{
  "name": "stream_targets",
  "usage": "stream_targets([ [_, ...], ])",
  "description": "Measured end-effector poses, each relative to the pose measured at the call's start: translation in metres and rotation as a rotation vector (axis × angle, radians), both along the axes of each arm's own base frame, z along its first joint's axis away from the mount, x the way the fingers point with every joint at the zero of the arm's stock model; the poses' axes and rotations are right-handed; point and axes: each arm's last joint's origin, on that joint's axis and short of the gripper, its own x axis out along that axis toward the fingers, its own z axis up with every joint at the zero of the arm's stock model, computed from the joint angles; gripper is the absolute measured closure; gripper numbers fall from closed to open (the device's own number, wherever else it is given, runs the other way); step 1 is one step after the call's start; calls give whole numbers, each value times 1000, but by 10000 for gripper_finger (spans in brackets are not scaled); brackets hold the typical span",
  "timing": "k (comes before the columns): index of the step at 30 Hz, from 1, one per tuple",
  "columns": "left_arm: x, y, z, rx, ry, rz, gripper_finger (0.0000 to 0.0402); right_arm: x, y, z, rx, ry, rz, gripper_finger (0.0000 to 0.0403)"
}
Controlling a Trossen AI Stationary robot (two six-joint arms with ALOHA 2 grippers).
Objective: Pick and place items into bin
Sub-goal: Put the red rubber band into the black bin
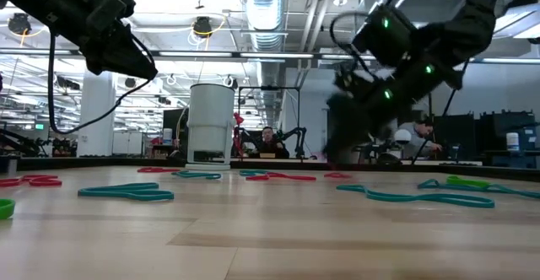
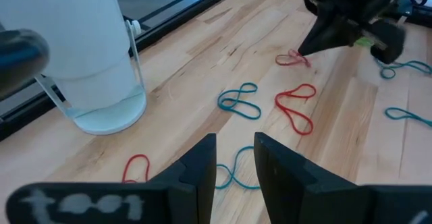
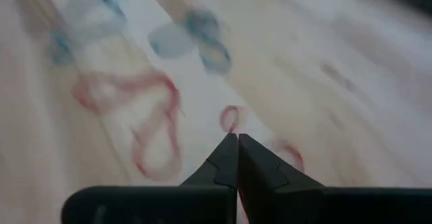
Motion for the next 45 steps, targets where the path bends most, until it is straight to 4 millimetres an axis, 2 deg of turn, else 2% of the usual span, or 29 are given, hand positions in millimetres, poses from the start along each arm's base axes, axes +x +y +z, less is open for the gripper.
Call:
stream_targets([
  [8, 5, -1, 10, 64, -76, -47, 313, 31, 2, 40, -25, -159, 118, 402],
  [13, 8, -4, 14, 90, -96, -165, 313, 52, 8, 66, -55, -231, 211, 402],
  [22, 22, -7, 17, 150, -134, -246, 313, 74, 14, 109, -136, -348, 261, 403],
  [30, 41, -10, 16, 231, -160, -305, 313, 79, 15, 126, -182, -461, 278, 403],
  [37, 59, -9, 20, 308, -256, -309, 311, 80, 15, 131, -199, -506, 278, 403],
  [45, 75, -1, 14, 259, -314, -360, 258, 80, 15, 131, -197, -506, 292, 403],
])
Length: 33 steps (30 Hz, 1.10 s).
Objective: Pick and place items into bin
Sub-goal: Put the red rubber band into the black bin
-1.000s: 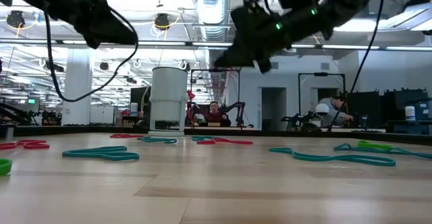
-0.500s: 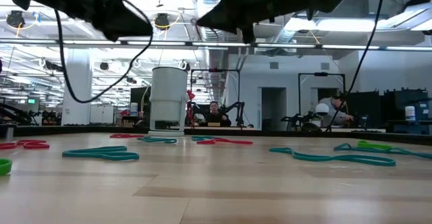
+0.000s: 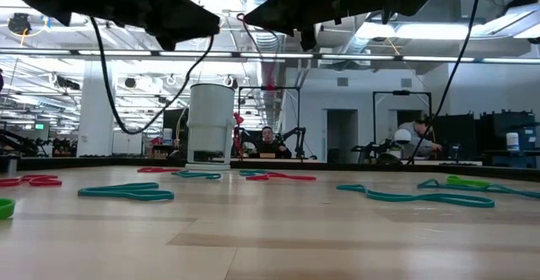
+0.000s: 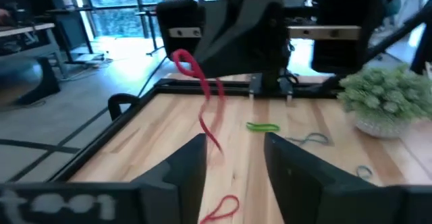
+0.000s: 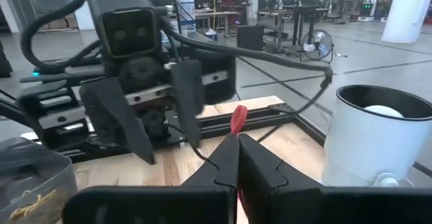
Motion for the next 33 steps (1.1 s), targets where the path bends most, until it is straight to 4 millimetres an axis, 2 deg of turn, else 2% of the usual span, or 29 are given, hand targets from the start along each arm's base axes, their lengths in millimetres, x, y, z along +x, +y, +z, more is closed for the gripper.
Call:
stream_targets([
  [5, 10, 6, -5, -43, -45, 23, 221, 0, 0, 0, -1, 0, -1, 403],
  [10, 21, 10, -11, -58, -88, 34, 207, 0, -1, 0, -5, 1, -2, 403],
  [15, 34, 13, -18, -63, -108, -3, 207, 0, -1, 0, -24, 5, 0, 403],
  [23, 65, 17, -10, -52, -112, 43, 207, 0, -1, 0, -25, 10, 0, 403],
  [28, 68, 18, -13, -50, -70, 101, 211, -1, -1, -4, -26, 53, 1, 403],
  [33, 68, 19, -19, -50, -8, 113, 253, -1, -1, -9, -30, 99, -17, 403],
])
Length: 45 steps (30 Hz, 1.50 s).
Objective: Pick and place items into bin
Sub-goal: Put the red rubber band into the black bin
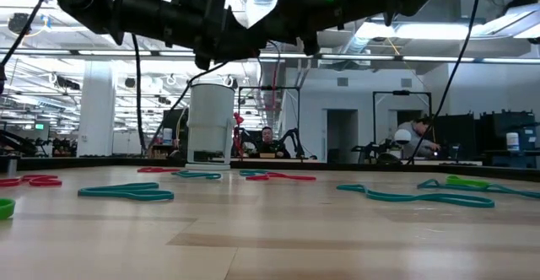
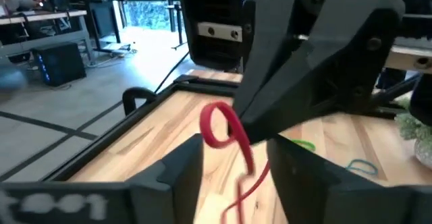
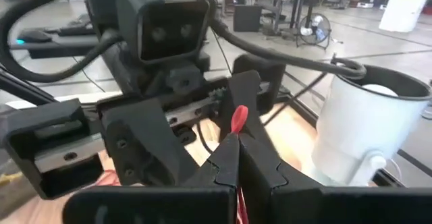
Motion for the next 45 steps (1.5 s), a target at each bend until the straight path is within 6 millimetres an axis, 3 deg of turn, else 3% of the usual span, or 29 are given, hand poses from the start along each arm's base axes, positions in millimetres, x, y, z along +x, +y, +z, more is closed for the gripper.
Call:
stream_targets([
  [10, 0, 0, -1, 14, 14, -2, 390, 0, 0, -1, -1, 6, -8, 403],
  [17, -1, -1, 1, 20, 14, -14, 401, -1, 0, -3, -1, 29, -8, 403],
  [23, -12, -6, 15, 32, 17, -37, 401, -2, 3, 3, -31, 18, 6, 395],
  [29, -38, -14, 38, 43, 53, -47, 401, -2, 6, -1, -27, 48, 14, 351],
  [36, -84, -24, 68, 27, 28, -112, 402, -4, 22, -4, 1, 77, 51, 322],
  [41, -120, -38, 87, -145, 15, -356, 401, -7, 31, -13, 37, 166, 67, 321],
  [45, -143, -56, 86, -258, 86, -634, 401, -11, 34, -23, 87, 261, 56, 321],
])
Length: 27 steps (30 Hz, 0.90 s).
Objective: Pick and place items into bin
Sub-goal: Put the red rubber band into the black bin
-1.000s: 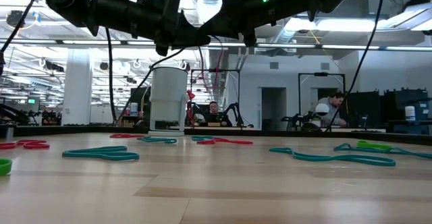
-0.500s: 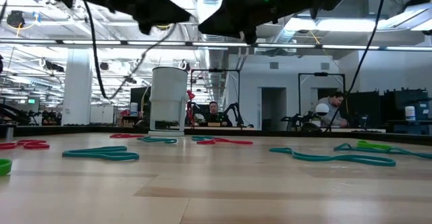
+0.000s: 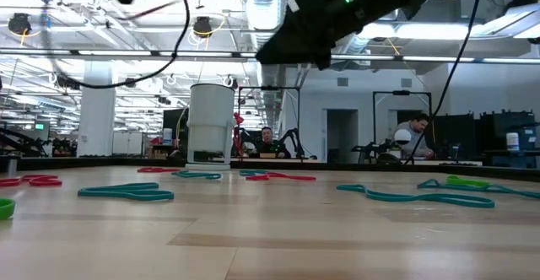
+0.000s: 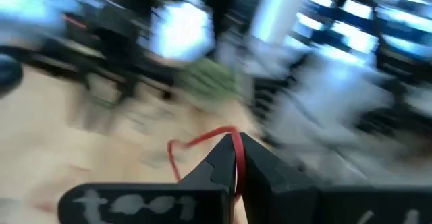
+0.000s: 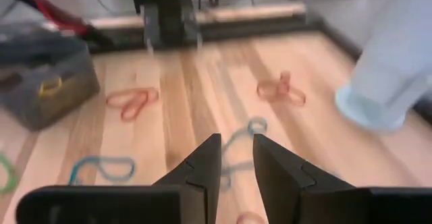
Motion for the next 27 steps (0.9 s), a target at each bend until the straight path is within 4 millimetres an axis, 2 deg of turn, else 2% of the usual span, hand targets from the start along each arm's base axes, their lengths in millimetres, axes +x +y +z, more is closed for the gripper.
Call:
stream_targets([
  [4, -17, -18, -10, -20, 133, -280, 401, -4, 3, -7, 38, 70, -15, 321],
  [8, -25, -33, -22, -67, 314, -389, 401, -5, 5, -9, 39, 91, -11, 321],
  [12, -28, -47, -35, -138, 527, -407, 401, -5, 5, -8, 39, 91, -12, 321],
  [23, -32, -91, -61, -385, 1046, -321, 401, -5, 4, -8, 39, 91, -14, 321],
  [27, -38, -106, -67, -415, 1151, -330, 401, -5, 4, -8, 39, 91, -13, 321],
])
